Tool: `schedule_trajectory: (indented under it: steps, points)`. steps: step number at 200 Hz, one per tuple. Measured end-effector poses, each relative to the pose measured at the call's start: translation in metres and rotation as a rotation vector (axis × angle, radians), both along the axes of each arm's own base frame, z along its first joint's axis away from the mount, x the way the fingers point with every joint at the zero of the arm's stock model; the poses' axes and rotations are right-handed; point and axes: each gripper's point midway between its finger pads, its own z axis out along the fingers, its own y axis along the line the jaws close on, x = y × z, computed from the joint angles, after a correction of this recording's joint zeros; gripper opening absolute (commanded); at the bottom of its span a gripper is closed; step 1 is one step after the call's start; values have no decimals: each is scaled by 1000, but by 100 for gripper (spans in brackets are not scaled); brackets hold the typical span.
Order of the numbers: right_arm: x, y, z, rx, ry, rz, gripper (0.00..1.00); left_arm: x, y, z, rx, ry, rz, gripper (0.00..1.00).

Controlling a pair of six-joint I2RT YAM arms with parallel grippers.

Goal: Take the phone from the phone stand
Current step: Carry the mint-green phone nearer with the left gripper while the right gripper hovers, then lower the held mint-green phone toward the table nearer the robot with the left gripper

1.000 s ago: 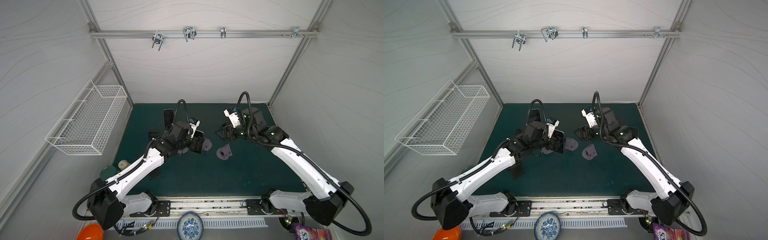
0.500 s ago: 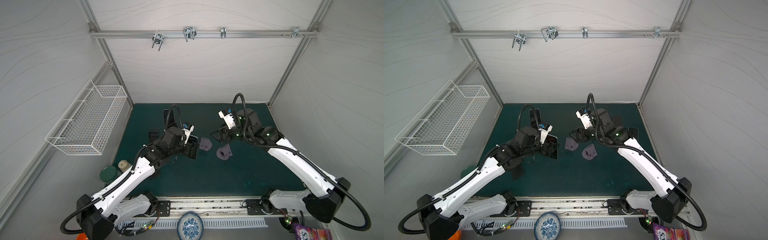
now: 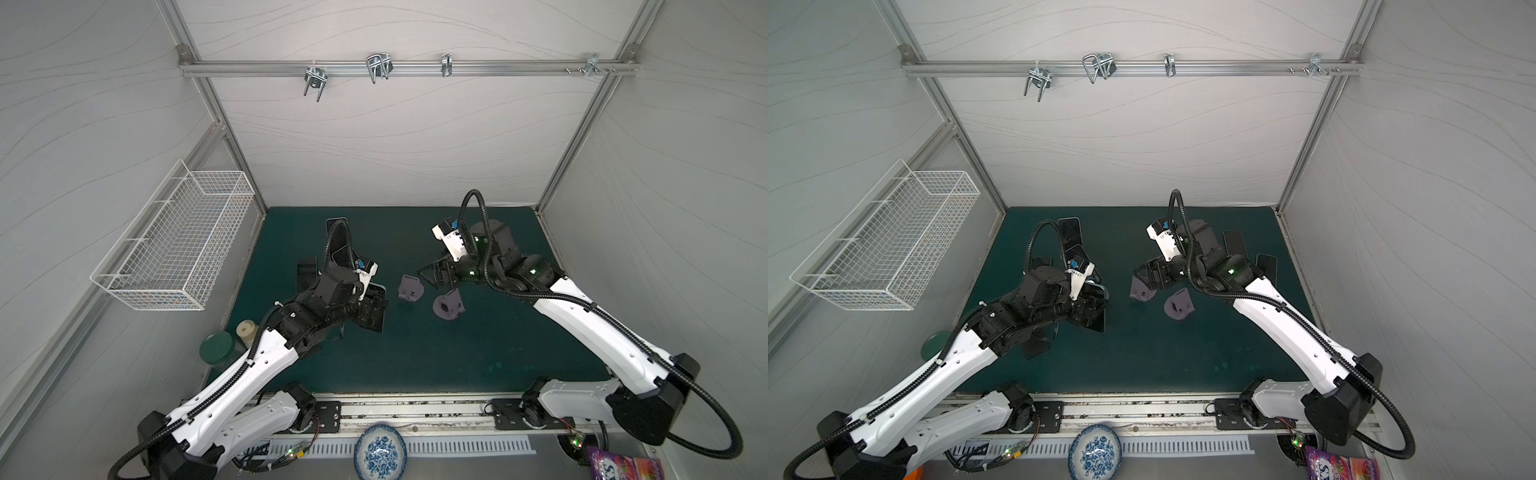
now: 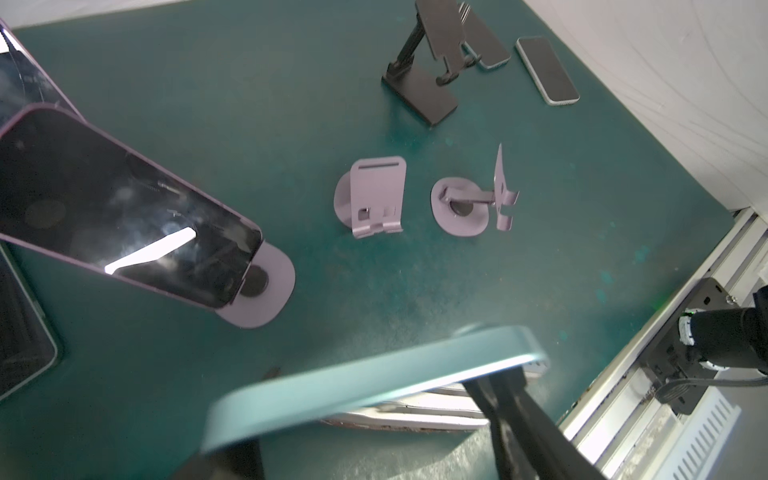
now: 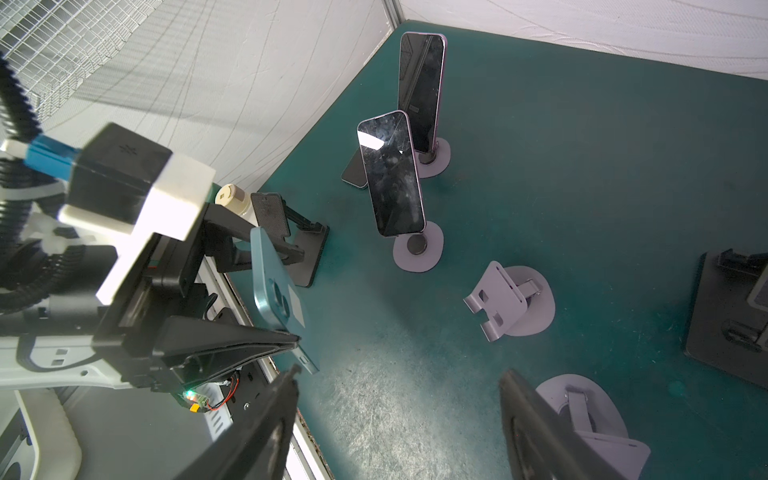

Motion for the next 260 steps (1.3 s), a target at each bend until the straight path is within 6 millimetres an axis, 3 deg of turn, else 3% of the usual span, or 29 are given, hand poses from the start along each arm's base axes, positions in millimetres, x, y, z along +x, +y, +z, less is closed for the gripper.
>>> schedule_trajectory:
  steps: [87,125,260]
  points:
    - [2,5,-9,-15,18,5,77,-22,19,-30,39,71,25,64]
    - [0,6,-10,-17,23,9,77,-29,26,-52,74,120,44,64]
    - [3,8,-13,-27,29,3,77,-40,34,-98,125,231,75,63]
